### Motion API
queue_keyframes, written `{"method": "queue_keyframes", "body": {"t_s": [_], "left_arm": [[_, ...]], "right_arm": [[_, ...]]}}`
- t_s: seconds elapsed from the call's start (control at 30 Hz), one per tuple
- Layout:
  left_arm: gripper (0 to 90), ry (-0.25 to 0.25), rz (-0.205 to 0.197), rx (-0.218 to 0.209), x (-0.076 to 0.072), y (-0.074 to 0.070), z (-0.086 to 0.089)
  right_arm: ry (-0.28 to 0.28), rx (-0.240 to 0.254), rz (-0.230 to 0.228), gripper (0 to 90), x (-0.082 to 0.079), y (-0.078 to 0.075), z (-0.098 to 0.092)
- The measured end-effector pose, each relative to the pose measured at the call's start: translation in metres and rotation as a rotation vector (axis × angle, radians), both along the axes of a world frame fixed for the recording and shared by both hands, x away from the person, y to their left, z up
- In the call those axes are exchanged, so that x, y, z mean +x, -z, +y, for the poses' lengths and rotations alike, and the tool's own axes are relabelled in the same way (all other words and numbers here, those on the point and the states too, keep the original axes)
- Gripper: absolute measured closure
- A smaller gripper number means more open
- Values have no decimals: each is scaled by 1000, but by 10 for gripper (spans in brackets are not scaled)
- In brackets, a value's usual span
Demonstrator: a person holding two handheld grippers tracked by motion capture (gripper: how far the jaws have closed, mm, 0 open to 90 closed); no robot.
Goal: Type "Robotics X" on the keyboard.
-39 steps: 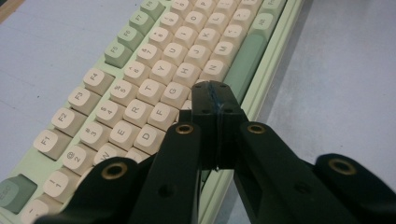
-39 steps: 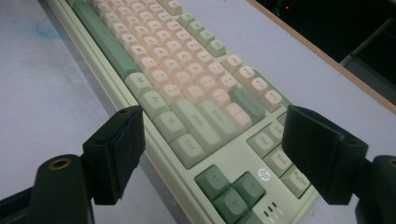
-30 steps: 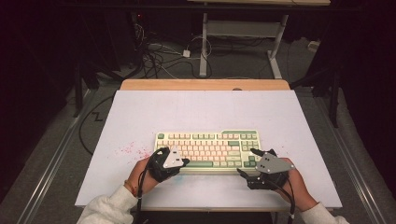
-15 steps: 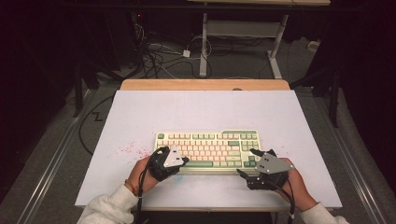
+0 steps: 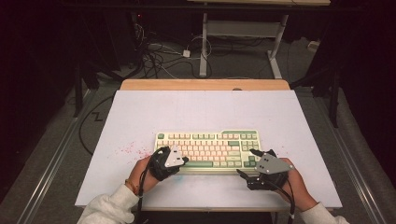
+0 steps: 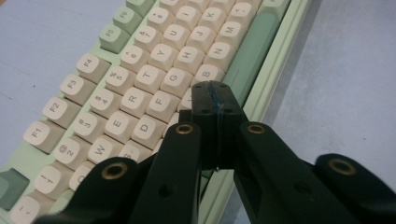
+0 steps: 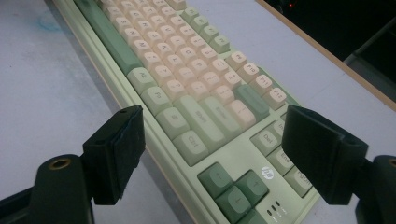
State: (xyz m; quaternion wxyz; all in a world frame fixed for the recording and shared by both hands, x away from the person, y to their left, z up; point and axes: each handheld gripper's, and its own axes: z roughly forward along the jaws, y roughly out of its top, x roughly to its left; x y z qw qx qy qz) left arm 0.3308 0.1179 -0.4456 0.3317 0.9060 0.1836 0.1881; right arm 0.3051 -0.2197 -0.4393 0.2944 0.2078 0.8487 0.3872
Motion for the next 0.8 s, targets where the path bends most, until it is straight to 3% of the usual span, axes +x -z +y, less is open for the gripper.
{"method": "queue_keyframes", "body": {"t_s": [0.4,0.47,0.67,0.8], "left_arm": [[872,-25,-59,-53,-1,-11,8],[825,-28,-72,-56,-2,-12,8],[824,-27,-88,-71,-2,-14,9],[766,-26,-104,-72,-3,-14,9]], "right_arm": [[3,5,-5,219,0,-1,-1],[2,6,-7,219,0,-2,-1],[6,8,-7,220,0,-2,-2],[6,8,-6,219,0,-2,-2]]}}
